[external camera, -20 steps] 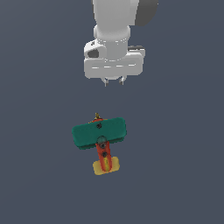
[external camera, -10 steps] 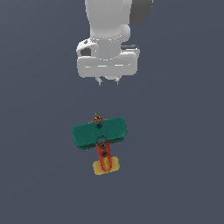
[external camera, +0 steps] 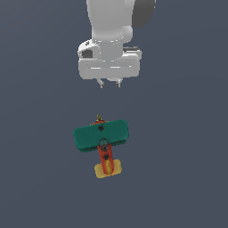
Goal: Pick up the object and move it to a goal position.
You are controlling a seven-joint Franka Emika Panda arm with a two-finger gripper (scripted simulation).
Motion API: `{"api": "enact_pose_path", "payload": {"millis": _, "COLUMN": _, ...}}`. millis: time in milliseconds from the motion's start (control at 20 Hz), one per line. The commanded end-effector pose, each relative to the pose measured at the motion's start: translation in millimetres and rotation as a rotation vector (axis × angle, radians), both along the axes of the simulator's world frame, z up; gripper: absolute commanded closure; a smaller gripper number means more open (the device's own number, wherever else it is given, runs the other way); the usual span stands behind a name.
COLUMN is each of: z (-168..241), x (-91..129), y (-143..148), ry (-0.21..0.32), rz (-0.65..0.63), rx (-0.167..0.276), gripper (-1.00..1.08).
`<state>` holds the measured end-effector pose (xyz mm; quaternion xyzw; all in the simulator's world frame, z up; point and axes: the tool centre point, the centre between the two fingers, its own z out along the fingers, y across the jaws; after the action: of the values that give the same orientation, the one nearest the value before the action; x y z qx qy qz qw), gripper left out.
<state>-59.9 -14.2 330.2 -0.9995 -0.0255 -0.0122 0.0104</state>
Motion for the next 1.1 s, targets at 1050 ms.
{"api": "enact_pose_path", "payload": {"millis": 1050, "z": -51.1, "x": 0.6, "y": 9.8, "ry": 0.107, "rz": 0.062, "rx": -0.213, "gripper": -0.2}}
